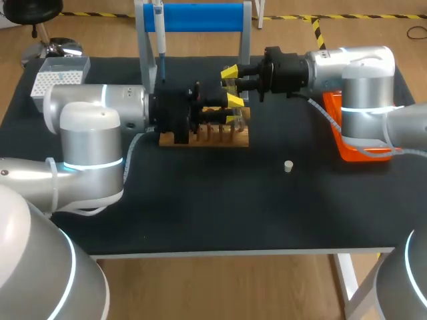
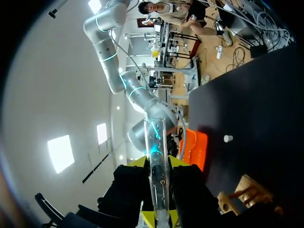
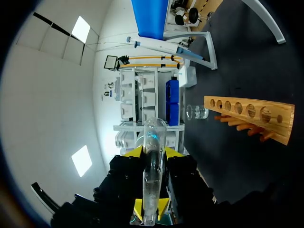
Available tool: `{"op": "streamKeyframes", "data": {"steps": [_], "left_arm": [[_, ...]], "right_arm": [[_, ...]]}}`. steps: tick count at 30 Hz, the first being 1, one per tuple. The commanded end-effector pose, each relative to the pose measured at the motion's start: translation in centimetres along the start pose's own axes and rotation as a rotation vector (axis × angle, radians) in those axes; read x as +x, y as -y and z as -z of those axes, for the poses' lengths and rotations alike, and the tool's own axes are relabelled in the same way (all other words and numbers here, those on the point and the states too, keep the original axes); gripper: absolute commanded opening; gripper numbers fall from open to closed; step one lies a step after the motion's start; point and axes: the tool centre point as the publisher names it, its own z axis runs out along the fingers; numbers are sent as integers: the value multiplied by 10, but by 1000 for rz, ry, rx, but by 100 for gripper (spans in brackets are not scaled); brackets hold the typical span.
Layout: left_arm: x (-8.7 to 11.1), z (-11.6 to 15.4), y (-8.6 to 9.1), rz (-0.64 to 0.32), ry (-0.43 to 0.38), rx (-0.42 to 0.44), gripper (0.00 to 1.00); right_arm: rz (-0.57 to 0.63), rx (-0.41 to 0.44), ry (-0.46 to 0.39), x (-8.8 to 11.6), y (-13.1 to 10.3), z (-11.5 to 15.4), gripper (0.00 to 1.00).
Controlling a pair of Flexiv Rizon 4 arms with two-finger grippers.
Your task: Invert the test tube, pick up the pipette, mount the tip to pipette, aspirate from beaker and dispense into the tube, eject the tip, return the pipette, and cap with the stopper.
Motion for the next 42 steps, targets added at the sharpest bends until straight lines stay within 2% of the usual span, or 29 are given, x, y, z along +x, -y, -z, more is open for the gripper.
{"op": "streamKeyframes", "data": {"steps": [1,4,5,6,7,31,42], "left_arm": [[-1,-2,0,-3,3,-5,0],[-2,-2,0,-1,5,-6,0],[-2,-2,0,0,4,-7,0],[-2,-1,0,3,3,-10,0],[-2,-1,0,7,2,-18,0],[-2,0,0,13,4,-30,0],[-2,0,0,13,4,-30,0]], "right_arm": [[1,1,4,-1,0,1,0],[1,1,4,-1,0,1,0],[1,1,4,-1,0,1,32],[1,1,4,-1,0,1,80],[1,1,4,-1,0,1,100],[1,1,4,-1,0,1,100],[285,-58,47,12,28,56,100]]}}
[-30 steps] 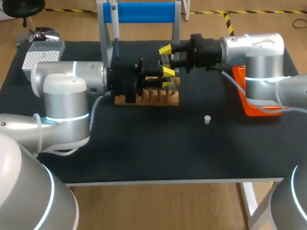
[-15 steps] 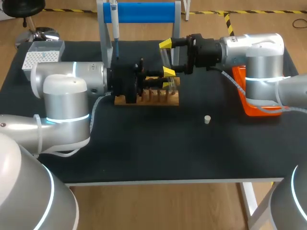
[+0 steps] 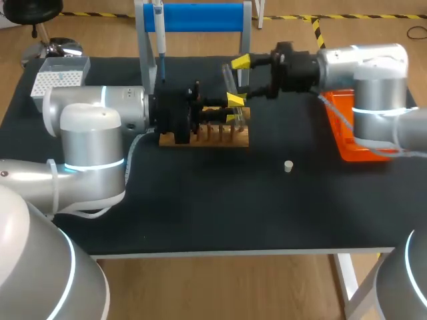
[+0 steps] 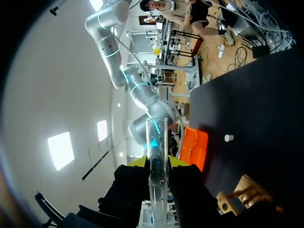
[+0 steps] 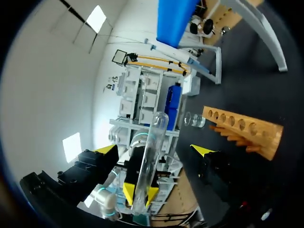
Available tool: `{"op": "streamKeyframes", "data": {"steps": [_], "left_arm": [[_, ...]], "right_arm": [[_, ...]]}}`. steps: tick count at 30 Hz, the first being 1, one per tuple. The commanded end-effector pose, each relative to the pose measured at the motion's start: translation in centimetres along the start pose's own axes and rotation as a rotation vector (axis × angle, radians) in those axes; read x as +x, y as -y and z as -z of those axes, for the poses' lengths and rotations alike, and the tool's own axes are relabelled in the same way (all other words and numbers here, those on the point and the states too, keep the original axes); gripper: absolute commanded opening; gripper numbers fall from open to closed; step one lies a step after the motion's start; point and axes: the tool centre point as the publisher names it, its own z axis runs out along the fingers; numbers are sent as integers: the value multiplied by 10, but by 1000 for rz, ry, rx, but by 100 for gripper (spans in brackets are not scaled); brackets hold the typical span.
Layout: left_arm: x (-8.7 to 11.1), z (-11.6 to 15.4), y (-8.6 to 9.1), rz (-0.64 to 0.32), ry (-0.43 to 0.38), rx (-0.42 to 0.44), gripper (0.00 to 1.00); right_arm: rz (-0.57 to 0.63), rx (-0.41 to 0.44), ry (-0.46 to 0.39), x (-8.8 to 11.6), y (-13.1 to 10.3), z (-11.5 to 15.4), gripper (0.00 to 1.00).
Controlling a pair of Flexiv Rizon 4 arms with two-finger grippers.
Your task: Invert the test tube, pick up the pipette, mount the tip to pipette, aspirate from beaker and dispense into the tube, eject the tip, return the pipette, and cap with the stopper.
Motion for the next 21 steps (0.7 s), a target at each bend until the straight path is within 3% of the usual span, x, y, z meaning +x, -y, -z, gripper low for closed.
{"op": "streamKeyframes", "data": {"steps": [1,10,16,21], "left_arm": [[0,-1,1,-2,0,-5,0],[0,-1,1,-2,0,-5,0],[0,-1,1,-2,0,-5,0],[0,-1,1,-2,0,-5,0]], "right_arm": [[96,-40,29,12,20,31,100],[365,-102,133,0,39,67,100],[588,-123,302,-21,50,74,100],[682,-138,394,-37,53,73,100]]}}
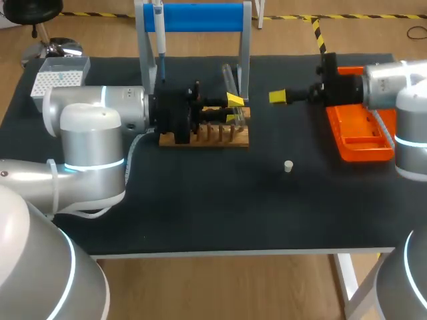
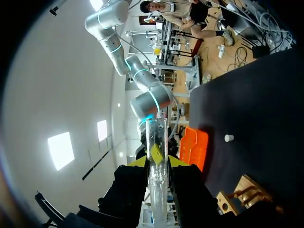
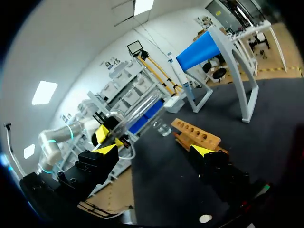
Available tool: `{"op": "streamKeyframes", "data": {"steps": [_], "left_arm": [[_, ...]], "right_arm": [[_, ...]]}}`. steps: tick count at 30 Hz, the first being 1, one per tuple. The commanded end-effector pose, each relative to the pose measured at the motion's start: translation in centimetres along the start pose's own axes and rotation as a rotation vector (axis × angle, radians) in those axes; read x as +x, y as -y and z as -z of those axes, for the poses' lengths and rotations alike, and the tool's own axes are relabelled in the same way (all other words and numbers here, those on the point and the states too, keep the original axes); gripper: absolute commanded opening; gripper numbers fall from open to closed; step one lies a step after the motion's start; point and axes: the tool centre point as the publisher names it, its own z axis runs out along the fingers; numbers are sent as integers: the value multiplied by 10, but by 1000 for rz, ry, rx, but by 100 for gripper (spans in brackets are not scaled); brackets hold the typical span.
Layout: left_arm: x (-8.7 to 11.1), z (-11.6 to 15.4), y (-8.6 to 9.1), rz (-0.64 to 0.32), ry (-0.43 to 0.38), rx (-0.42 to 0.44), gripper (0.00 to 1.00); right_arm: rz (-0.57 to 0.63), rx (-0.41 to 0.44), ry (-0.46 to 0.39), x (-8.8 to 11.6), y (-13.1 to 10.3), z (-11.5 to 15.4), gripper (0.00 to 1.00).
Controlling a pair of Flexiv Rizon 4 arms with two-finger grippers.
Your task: Invert the test tube, pick up the pipette, mount the tip to pipette, aspirate from beaker and dispense into the tube, eject the tip, return the pipette, and cap with the stopper.
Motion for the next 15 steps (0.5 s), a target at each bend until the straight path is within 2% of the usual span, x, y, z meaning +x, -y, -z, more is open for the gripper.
{"op": "streamKeyframes", "data": {"steps": [1,15], "left_arm": [[0,-1,1,-2,0,-5,0],[0,-1,1,-2,0,-5,0]], "right_arm": [[110,-43,146,2,9,-5,100],[343,-8,327,-19,25,-23,100]]}}
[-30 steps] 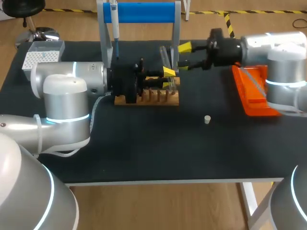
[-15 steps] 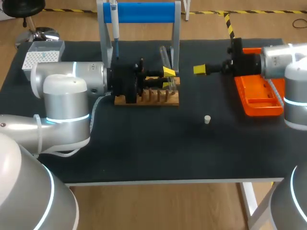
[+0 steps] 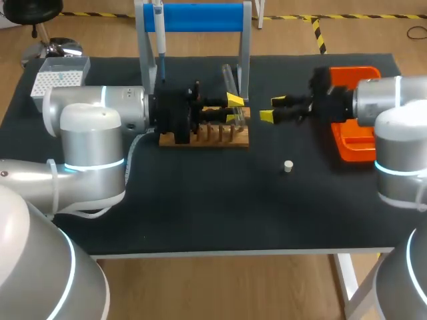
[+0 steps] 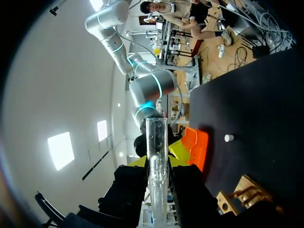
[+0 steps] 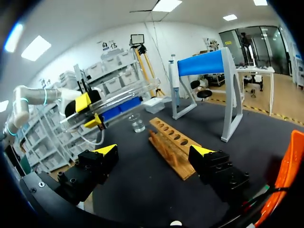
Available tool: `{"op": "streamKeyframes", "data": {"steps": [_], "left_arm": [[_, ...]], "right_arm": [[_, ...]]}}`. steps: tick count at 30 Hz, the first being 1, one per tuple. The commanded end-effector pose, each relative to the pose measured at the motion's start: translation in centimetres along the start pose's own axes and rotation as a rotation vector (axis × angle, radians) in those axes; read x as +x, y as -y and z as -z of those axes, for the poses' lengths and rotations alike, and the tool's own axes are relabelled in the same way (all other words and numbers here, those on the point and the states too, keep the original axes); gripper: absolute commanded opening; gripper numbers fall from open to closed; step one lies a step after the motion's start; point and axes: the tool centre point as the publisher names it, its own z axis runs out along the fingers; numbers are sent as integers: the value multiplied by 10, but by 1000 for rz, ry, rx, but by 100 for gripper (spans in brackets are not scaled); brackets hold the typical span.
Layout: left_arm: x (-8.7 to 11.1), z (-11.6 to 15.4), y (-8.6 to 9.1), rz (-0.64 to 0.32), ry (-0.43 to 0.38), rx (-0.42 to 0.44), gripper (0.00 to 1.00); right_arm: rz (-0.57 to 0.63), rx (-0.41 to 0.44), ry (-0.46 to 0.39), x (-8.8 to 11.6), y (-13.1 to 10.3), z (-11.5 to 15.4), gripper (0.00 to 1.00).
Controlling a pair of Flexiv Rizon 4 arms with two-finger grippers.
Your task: Invert the test tube, pick up the pipette, mount the tip to pipette, aspirate from beaker and dispense into the tube, eject the tip, return the pipette, and cap with the stopper.
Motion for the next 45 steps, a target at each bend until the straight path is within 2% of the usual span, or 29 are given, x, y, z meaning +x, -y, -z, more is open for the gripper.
{"op": "streamKeyframes", "data": {"steps": [1,8,25,45], "left_arm": [[0,-1,1,-2,0,-5,0],[0,-1,1,-2,0,-5,0],[0,-1,1,-2,0,-5,0],[0,-1,1,-2,0,-5,0]], "right_arm": [[33,6,83,2,6,-11,100],[117,31,177,-2,14,-24,100],[250,86,242,-13,27,-52,100],[344,97,196,-30,33,-73,100]]}}
